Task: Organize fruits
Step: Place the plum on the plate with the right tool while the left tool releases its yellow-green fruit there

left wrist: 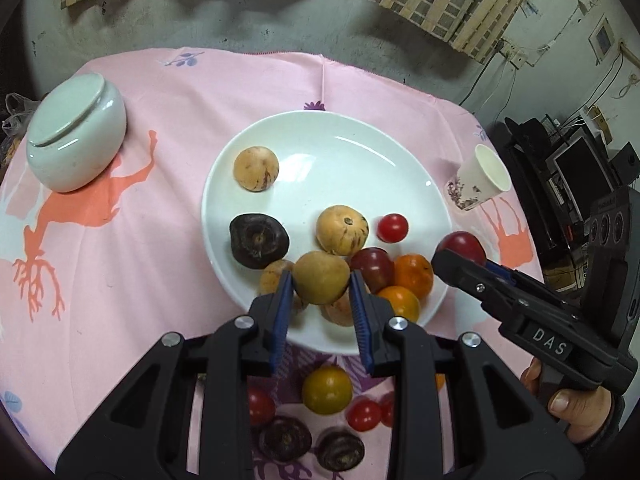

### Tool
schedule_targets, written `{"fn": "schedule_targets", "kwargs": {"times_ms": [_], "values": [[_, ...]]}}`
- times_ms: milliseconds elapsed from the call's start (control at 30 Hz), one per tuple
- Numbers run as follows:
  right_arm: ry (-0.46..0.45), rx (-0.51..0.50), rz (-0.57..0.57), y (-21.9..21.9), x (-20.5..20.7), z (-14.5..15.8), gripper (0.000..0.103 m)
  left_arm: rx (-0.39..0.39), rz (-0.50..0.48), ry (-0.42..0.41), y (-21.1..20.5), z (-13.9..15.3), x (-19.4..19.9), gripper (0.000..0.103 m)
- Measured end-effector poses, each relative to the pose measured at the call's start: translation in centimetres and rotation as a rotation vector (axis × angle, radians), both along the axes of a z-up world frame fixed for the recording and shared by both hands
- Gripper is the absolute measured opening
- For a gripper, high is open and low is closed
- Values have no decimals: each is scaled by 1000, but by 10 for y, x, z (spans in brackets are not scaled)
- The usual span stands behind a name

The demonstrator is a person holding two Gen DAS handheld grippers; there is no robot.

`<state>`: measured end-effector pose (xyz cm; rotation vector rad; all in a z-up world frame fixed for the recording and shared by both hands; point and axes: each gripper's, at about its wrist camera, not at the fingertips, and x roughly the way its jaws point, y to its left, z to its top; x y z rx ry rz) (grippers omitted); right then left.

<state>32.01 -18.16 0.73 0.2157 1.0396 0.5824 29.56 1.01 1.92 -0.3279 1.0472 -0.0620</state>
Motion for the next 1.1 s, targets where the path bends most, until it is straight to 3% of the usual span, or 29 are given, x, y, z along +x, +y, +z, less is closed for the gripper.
{"fn": "schedule_targets", "kwargs": {"times_ms": [133,233,300,433,567,1100], "values": [[35,12,-27,0,9,-13,41,1,7,29,-2,-15,9,32],[58,-7,-46,3,12,-17,43,30,32,34,-3,-16,8,58],[57,13,-47,1,11,-15,46,50,36,18,-3,-12,4,59],[38,30,-71,-8,3,-7,63,35,52,37,4,-9,-9,64],[40,53,-83,-22,-12,0,65,9,87,47,12,-6,-33,73],[201,-45,-73,-73,-135,-40,65,-27,100,193,4,-36,-138,76]]}}
